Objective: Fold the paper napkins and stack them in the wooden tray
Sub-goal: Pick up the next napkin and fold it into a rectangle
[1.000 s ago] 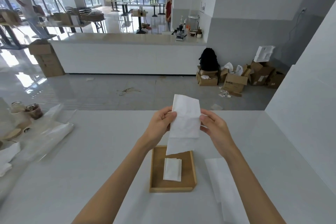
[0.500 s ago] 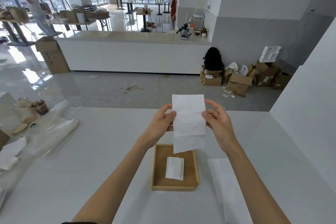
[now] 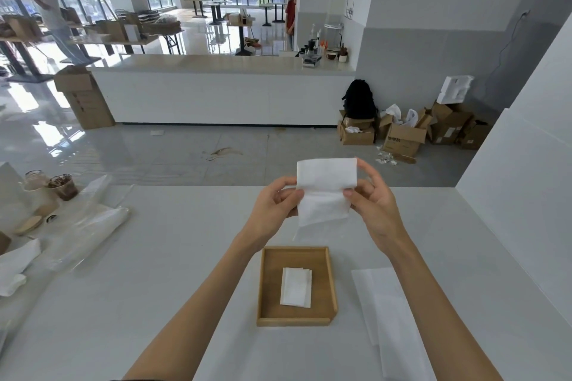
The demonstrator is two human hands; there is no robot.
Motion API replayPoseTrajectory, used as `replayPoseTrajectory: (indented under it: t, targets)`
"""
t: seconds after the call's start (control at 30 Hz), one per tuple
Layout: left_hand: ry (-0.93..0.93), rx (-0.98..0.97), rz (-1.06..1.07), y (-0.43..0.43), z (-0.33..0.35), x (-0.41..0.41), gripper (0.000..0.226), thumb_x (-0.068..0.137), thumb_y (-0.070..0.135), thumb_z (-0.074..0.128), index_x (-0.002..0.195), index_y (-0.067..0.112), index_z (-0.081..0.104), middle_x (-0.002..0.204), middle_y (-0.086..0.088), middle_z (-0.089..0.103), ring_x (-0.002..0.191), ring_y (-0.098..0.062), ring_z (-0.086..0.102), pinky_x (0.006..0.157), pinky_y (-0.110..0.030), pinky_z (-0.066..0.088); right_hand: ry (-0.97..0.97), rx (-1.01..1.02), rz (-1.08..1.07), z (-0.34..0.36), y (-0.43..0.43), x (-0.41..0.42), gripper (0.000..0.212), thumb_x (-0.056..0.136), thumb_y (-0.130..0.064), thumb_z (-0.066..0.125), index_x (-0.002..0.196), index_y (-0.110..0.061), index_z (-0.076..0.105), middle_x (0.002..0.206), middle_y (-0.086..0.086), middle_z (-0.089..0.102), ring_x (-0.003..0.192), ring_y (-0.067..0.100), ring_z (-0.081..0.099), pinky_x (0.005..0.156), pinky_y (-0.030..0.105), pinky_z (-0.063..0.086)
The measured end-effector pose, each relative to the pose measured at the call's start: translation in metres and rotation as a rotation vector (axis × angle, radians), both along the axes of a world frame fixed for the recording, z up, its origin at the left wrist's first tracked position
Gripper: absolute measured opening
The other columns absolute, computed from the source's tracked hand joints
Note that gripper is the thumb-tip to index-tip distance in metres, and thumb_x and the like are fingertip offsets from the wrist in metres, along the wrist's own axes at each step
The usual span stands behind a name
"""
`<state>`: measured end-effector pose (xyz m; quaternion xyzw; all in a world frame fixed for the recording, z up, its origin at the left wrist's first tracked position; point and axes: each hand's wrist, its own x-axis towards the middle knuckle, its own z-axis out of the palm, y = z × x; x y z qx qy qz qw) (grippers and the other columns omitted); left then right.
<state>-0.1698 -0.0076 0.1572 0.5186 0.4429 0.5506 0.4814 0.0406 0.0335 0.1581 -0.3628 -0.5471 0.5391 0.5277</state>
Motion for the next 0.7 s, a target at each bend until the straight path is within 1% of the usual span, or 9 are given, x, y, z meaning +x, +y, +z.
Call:
replayPoseTrajectory:
  t: [0.1,0.17,0.23,0.33,0.43,0.5,0.6,0.63,0.7]
  targets:
    - [0.03,0.044,0.04,-0.001,0.001,0.003,0.031,0.102,-0.005,0.046,0.093,0.008,0.072,0.09,0.001,0.074,0.087,-0.013,0.07,0.077,-0.025,0.057,0.02,0.027,-0.011,0.003,-0.001,0.0,0.05,0.095,0.002,0.06,0.131,-0.033,0.057,0.096,0.001,0.074,0.096,0.018,0.068,0.081,0.03,0.059]
    - [0.051,0.059,0.048,-0.001,0.003,0.005,0.04,0.101,-0.01,0.041,0.083,0.009,0.072,0.083,0.006,0.074,0.083,-0.009,0.07,0.075,-0.02,0.055,-0.004,0.036,-0.038,0.005,-0.001,-0.001,0.041,0.095,0.004,0.057,0.108,-0.032,0.071,0.098,-0.003,0.074,0.098,0.018,0.066,0.073,0.029,0.056]
    - [0.065,0.088,0.051,0.0,0.005,0.005,0.044,0.101,-0.011,0.039,0.08,0.009,0.072,0.081,0.007,0.074,0.083,-0.008,0.07,0.076,-0.02,0.055,-0.005,0.035,-0.037,0.006,-0.002,-0.001,0.044,0.096,0.006,0.054,0.085,-0.03,0.076,0.106,-0.007,0.074,0.106,0.016,0.065,0.075,0.027,0.056]
    - [0.062,0.146,0.044,0.002,0.009,0.003,0.046,0.099,-0.014,0.038,0.077,0.009,0.07,0.096,0.001,0.076,0.093,-0.011,0.072,0.079,-0.024,0.056,-0.012,0.024,-0.023,0.007,-0.001,0.001,0.048,0.098,0.009,0.047,0.074,-0.024,0.073,0.112,-0.005,0.073,0.108,0.01,0.067,0.076,0.023,0.057]
    - [0.033,0.174,-0.001,0.004,0.01,0.0,0.045,0.096,-0.018,0.038,0.073,0.006,0.069,0.108,0.001,0.077,0.106,-0.018,0.071,0.083,-0.027,0.057,-0.041,0.006,-0.044,0.005,0.002,0.004,0.046,0.098,0.011,0.043,0.075,-0.019,0.069,0.097,-0.009,0.075,0.092,0.01,0.068,0.066,0.02,0.054]
    - [0.012,0.171,-0.002,0.004,0.008,-0.001,0.039,0.096,-0.017,0.041,0.077,0.005,0.067,0.111,-0.002,0.077,0.108,-0.021,0.071,0.082,-0.029,0.057,-0.039,-0.002,-0.066,0.004,0.003,0.003,0.046,0.097,0.011,0.043,0.074,-0.018,0.07,0.089,-0.008,0.073,0.085,0.009,0.067,0.061,0.019,0.053]
    - [-0.112,0.122,-0.006,0.002,0.003,-0.001,0.01,0.102,0.0,0.051,0.101,0.008,0.057,0.118,-0.01,0.074,0.1,-0.023,0.071,0.078,-0.03,0.057,-0.039,0.004,-0.087,0.007,0.004,0.002,0.039,0.097,0.012,0.044,0.079,-0.012,0.069,0.084,-0.008,0.072,0.075,0.002,0.067,0.059,0.015,0.051]
    - [-0.189,0.072,-0.022,0.002,0.0,-0.001,0.009,0.103,0.011,0.051,0.112,0.011,0.053,0.121,-0.013,0.072,0.098,-0.026,0.07,0.081,-0.033,0.058,-0.038,0.006,-0.094,0.007,0.004,0.001,0.037,0.098,0.011,0.044,0.08,-0.011,0.068,0.085,-0.007,0.072,0.074,0.0,0.067,0.059,0.014,0.05]
    - [-0.293,-0.051,-0.068,0.002,-0.006,-0.001,0.035,0.101,0.034,0.046,0.13,0.014,0.046,0.125,-0.017,0.069,0.102,-0.033,0.069,0.09,-0.04,0.057,-0.036,0.007,-0.101,0.008,0.006,0.002,0.035,0.099,0.008,0.046,0.082,-0.012,0.069,0.093,-0.005,0.073,0.078,0.001,0.068,0.063,0.015,0.053]
